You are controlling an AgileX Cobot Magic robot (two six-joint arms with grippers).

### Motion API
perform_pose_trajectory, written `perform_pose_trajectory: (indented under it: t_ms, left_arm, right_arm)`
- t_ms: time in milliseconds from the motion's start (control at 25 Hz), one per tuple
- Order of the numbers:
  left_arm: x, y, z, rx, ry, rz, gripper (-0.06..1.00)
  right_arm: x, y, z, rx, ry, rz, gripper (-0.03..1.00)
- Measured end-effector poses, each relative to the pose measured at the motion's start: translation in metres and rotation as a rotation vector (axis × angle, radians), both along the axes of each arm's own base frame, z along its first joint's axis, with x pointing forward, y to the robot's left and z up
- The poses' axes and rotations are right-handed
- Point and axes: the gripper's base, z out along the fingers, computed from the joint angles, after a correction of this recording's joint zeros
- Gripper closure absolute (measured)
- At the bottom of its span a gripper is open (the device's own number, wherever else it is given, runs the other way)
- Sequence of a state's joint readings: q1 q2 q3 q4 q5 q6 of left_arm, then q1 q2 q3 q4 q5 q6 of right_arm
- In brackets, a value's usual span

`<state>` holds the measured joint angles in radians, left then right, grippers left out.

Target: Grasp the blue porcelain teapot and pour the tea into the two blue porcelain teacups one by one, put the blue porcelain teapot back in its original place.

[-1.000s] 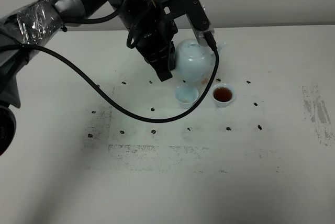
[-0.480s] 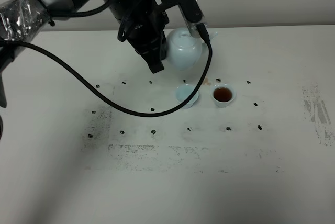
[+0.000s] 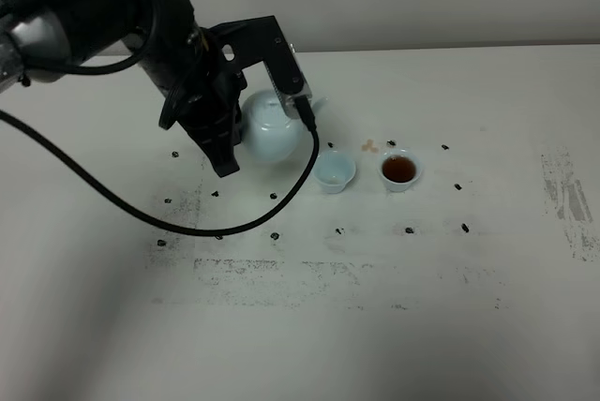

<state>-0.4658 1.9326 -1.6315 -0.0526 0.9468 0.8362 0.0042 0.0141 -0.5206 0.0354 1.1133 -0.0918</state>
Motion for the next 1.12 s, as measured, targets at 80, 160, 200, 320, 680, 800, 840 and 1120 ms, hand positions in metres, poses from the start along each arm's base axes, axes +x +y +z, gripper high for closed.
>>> perform_pose_trajectory:
  t_ms: [80, 160, 200, 320, 680, 800, 840, 1120]
  left_arm:
    - [-0.008, 0.009, -0.002, -0.004, -0.031, 0.001, 0.91]
    - [-0.012, 0.019, 0.001, -0.008, -0.076, -0.016, 0.91]
    - [-0.013, 0.025, 0.002, -0.008, -0.091, -0.018, 0.91]
    - [-0.01, 0.037, 0.006, 0.001, -0.125, -0.027, 0.91]
    - [-0.004, 0.043, 0.006, 0.07, -0.199, -0.225, 0.91]
    - [0.003, 0.04, -0.001, 0.09, -0.251, -0.305, 0.91]
    - [0.006, 0.039, -0.006, 0.101, -0.259, -0.335, 0.91]
    - [0.018, 0.035, -0.033, 0.155, -0.265, -0.471, 0.91]
  right_arm:
    - [0.0, 0.0, 0.0, 0.0, 0.0, 0.0, 0.41]
    - [0.0, 0.0, 0.0, 0.0, 0.0, 0.0, 0.41]
    - [0.0, 0.0, 0.0, 0.0, 0.0, 0.0, 0.41]
    - [0.0, 0.0, 0.0, 0.0, 0.0, 0.0, 0.41]
    - [0.0, 0.0, 0.0, 0.0, 0.0, 0.0, 0.41]
    - [0.0, 0.0, 0.0, 0.0, 0.0, 0.0, 0.41]
    - [0.0, 0.0, 0.0, 0.0, 0.0, 0.0, 0.41]
    - [0.0, 0.0, 0.0, 0.0, 0.0, 0.0, 0.41]
